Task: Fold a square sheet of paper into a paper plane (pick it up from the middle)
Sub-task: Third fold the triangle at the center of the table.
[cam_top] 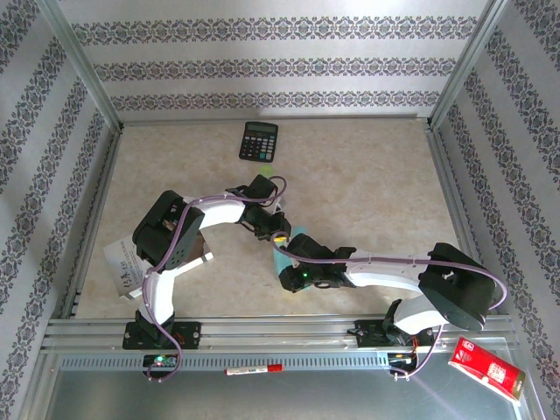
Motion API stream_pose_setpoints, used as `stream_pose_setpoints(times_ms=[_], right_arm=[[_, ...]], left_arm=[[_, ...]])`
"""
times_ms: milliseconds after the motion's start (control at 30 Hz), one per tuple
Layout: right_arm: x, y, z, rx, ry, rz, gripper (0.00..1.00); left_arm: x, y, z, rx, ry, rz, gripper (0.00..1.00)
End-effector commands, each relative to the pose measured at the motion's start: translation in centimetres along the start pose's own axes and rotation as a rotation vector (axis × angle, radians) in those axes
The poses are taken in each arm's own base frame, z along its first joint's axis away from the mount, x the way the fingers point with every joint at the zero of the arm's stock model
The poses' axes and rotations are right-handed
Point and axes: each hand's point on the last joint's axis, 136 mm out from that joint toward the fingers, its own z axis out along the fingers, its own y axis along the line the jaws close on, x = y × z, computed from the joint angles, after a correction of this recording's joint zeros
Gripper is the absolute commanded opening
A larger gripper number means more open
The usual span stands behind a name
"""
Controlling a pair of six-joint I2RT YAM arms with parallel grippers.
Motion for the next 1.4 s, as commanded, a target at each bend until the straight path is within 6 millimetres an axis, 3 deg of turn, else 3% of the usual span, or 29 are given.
stream_pose_setpoints(times_ms=[0,167,700,1367], right_arm=[[-0.7,0.5,-0.5,-0.001,-0.034,-0.024,0.12],[-1.0,0.5,-1.0,0.002,-0.05,-0.031,0.03],[-2.3,-1.9,-2.3,-0.007,0.006,0.021,0.05],[-3.9,-5.2,-2.3,0.046,0.07,0.071,0.05]], left_arm=[[0.8,1.4,1.0,-0.041,0.046,-0.018,0.18],[0.9,1.6,1.1,-0.046,0.052,-0.017,0.18],[1.1,2.1,1.4,-0.067,0.074,-0.004,0.17],[0.9,2.2,1.7,-0.07,0.078,-0.008,0.17]])
